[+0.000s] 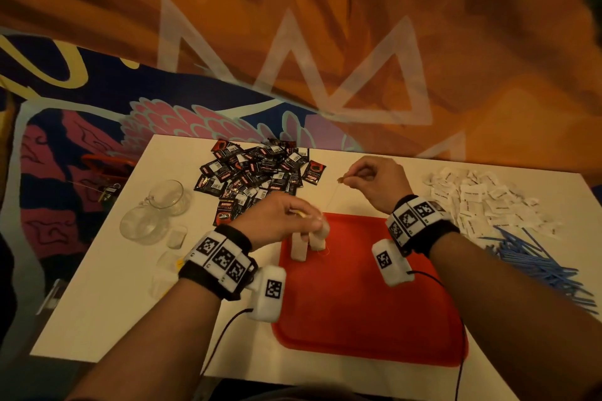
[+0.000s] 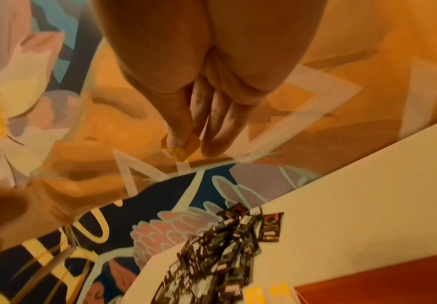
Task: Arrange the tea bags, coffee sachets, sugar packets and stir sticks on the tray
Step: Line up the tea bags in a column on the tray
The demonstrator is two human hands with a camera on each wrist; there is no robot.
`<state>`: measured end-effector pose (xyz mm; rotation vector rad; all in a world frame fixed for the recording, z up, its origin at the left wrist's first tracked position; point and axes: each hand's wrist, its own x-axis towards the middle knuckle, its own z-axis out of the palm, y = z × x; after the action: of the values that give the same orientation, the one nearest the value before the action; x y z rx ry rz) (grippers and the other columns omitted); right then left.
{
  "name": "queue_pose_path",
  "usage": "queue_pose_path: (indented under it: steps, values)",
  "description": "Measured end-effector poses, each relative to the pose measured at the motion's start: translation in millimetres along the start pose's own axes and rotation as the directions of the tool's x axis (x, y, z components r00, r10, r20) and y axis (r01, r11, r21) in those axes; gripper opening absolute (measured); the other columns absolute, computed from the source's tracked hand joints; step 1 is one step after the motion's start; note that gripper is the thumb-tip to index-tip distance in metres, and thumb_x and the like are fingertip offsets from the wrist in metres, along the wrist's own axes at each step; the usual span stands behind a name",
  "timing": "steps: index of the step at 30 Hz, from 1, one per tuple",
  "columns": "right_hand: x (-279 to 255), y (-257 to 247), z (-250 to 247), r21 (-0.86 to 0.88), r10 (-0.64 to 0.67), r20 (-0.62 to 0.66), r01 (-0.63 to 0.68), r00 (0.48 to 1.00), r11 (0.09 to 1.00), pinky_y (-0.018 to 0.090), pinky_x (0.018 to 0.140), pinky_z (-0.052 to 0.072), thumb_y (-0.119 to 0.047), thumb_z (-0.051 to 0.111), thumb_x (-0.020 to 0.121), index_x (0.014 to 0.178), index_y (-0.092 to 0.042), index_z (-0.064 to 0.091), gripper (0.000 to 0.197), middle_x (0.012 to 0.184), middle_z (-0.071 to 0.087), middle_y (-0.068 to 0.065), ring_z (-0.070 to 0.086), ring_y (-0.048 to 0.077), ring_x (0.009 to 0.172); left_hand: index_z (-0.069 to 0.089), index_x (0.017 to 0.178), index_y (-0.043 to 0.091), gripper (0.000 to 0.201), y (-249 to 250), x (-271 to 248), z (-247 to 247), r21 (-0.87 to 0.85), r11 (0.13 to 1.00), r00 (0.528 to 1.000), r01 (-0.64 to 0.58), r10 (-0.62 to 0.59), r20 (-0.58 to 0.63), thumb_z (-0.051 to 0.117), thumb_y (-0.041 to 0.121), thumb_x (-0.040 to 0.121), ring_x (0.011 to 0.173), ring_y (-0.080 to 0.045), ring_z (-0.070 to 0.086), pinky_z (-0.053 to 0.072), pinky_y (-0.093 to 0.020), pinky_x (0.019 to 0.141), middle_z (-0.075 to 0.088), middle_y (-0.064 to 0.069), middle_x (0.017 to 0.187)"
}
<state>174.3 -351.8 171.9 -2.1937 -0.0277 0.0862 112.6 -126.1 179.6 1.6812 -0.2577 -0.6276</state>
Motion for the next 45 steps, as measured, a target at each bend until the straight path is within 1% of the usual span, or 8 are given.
queue_pose_path:
  steps: [5, 11, 15, 20, 24, 32, 35, 45]
  values:
    - [-25.5, 7.9, 25.9, -0.055, -0.024, 0.120, 0.031, 0.993, 0.998, 0.011, 0.068, 0.045, -0.016, 0.082, 0.075, 0.068, -0.026, 0.064, 0.021, 0.070, 0.070, -0.013, 0.064, -0.005, 0.069, 0.077, 0.095, 0.013, 0.019, 8.4, 19.6, 6.1, -0.423, 0.899, 0.939, -0.115, -0.040, -0.341, 0.071, 0.022, 0.079, 0.086, -0.020, 0.056, 0.038, -0.026, 0.063, 0.070, 0.003, 0.114]
    - [-50.3, 4.8, 42.6, 0.106, 0.052, 0.142, -0.067, 0.989, 0.992, 0.013, 0.056, 0.046, -0.004, 0.081, 0.074, 0.068, -0.017, 0.065, 0.021, 0.069, 0.069, 0.002, 0.059, 0.001, 0.053, 0.072, 0.093, 0.016, 0.008, 6.5, 35.4, 6.5, -0.349, 0.930, 0.806, -0.115, -0.118, -0.580, 0.067, 0.011, 0.092, 0.075, -0.003, 0.068, 0.051, -0.020, 0.063, 0.071, 0.001, 0.086]
    - [-61.0, 4.8, 40.5, 0.136, 0.087, 0.174, -0.111, 0.981, 0.984, 0.014, 0.057, 0.048, -0.005, 0.080, 0.075, 0.073, -0.024, 0.068, 0.022, 0.070, 0.069, -0.002, 0.060, 0.000, 0.054, 0.075, 0.090, 0.022, 0.009, -1.4, 37.9, 0.0, -0.345, 0.936, 0.774, -0.074, -0.165, -0.612, 0.071, 0.014, 0.090, 0.097, -0.023, 0.067, 0.051, -0.038, 0.087, 0.074, -0.003, 0.094]
    - [-64.4, -9.4, 37.8, 0.190, 0.052, 0.210, -0.093, 0.976, 0.977, 0.020, 0.060, 0.053, -0.013, 0.080, 0.078, 0.069, -0.026, 0.071, 0.018, 0.065, 0.070, -0.007, 0.064, 0.004, 0.058, 0.070, 0.106, 0.013, 0.017, -6.1, 35.9, 3.2, -0.325, 0.945, 0.781, -0.037, -0.176, -0.599, 0.066, 0.006, 0.092, 0.061, -0.001, 0.063, 0.046, -0.016, 0.055, 0.072, -0.003, 0.088]
    - [-53.9, -23.0, 35.6, 0.334, 0.046, 0.176, -0.103, 0.983, 0.937, 0.019, 0.058, 0.047, -0.010, 0.080, 0.077, 0.075, -0.020, 0.073, 0.013, 0.069, 0.069, -0.006, 0.060, 0.001, 0.058, 0.070, 0.102, 0.014, 0.024, -13.6, 33.3, 6.4, -0.322, 0.947, 0.843, -0.012, -0.164, -0.513, 0.067, -0.004, 0.087, 0.090, -0.021, 0.073, 0.056, -0.031, 0.080, 0.076, -0.010, 0.097]
    - [-40.9, -28.7, 34.5, 0.246, 0.094, 0.240, -0.155, 0.966, 0.957, 0.024, 0.057, 0.049, -0.012, 0.078, 0.080, 0.073, -0.022, 0.070, 0.014, 0.063, 0.066, -0.003, 0.060, 0.006, 0.056, 0.064, 0.117, 0.008, 0.024, -16.6, 33.0, 0.7, -0.515, 0.856, 0.803, -0.048, -0.274, -0.529, 0.057, 0.001, 0.095, 0.064, -0.012, 0.065, 0.046, -0.020, 0.052, 0.074, -0.010, 0.093]
    - [-45.8, -24.0, 37.5, 0.091, 0.086, 0.268, -0.114, 0.959, 0.989, 0.016, 0.057, 0.045, -0.019, 0.080, 0.078, 0.072, -0.023, 0.071, 0.012, 0.064, 0.066, -0.006, 0.058, -0.002, 0.054, 0.063, 0.110, 0.009, 0.017, -15.1, 29.8, -7.6, -0.595, 0.800, 0.785, -0.071, -0.324, -0.529, 0.054, 0.002, 0.097, 0.042, -0.008, 0.037, 0.023, -0.016, 0.033, 0.072, -0.007, 0.078]
    - [-48.0, -21.0, 36.1, 0.077, 0.101, 0.306, -0.130, 0.947, 0.989, 0.017, 0.058, 0.044, -0.019, 0.079, 0.080, 0.075, -0.022, 0.071, 0.010, 0.062, 0.064, -0.011, 0.055, 0.000, 0.057, 0.064, 0.118, 0.007, 0.026, -15.4, 26.4, -2.6, -0.413, 0.910, 0.750, -0.028, -0.254, -0.611, 0.057, 0.000, 0.094, 0.042, 0.002, 0.049, 0.035, -0.015, 0.040, 0.065, -0.001, 0.078]
